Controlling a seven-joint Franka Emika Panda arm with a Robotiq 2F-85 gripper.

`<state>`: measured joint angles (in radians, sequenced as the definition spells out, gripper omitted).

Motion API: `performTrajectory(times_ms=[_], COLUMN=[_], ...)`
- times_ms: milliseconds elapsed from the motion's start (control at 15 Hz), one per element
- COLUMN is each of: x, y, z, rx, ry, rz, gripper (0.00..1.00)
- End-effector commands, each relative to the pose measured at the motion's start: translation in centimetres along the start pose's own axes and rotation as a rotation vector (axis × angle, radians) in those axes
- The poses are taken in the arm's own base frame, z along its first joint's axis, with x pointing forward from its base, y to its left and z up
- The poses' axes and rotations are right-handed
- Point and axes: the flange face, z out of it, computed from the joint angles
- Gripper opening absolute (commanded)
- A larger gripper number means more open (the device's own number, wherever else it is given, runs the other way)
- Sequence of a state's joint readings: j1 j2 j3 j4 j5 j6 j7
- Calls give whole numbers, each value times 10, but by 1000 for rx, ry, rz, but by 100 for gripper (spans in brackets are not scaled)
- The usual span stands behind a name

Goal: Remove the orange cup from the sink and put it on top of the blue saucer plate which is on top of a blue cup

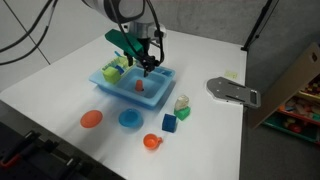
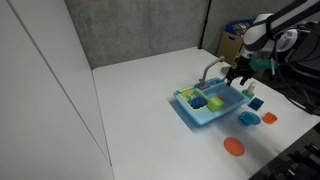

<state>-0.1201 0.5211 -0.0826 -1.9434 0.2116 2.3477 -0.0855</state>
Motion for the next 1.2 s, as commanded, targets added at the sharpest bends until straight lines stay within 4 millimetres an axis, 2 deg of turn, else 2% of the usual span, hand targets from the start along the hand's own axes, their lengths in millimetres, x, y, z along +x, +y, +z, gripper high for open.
performTrajectory(times_ms=[0, 267, 733, 1133], x=[19, 27, 35, 45], y=[-3, -4, 2, -9], z=[22, 40, 56, 73], rx=[6, 2, -5, -12], ry=[11, -1, -16, -25], rz=[30, 40, 49, 51], gripper=[100, 100, 100, 100])
